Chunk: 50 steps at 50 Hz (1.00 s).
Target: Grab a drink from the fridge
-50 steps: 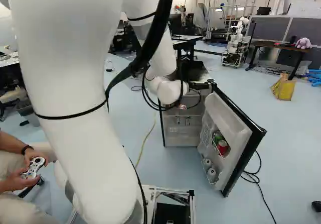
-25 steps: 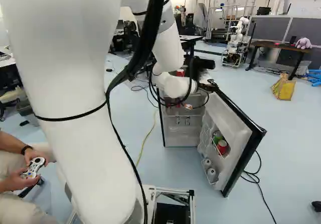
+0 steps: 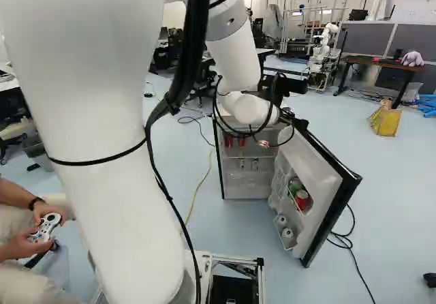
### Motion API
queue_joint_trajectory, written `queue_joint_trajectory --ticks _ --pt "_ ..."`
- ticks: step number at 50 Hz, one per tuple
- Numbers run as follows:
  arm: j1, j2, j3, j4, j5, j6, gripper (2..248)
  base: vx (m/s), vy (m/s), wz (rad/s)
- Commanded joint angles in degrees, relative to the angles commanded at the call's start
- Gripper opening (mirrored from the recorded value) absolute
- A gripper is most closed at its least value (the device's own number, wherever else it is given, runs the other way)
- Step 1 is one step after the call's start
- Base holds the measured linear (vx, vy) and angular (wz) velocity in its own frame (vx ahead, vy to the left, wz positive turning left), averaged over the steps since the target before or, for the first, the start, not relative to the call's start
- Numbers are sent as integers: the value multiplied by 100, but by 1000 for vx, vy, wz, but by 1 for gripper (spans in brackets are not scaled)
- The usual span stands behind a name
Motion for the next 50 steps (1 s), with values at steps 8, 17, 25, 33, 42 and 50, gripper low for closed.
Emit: queue_joint_trajectory --ticks 8,17,25,33,42,50 --pt "-115 -14 -131 74 -301 0 247 0 0 0" --pt "-242 -33 -282 157 -638 0 247 0 0 0" --pt "-352 -54 -420 230 -938 0 247 0 0 0" --pt "-461 -80 -562 304 -1239 0 247 0 0 0" --pt "-582 -197 -736 387 -1577 0 247 0 0 0" --pt "-688 -332 -898 460 -1877 0 247 0 0 0"
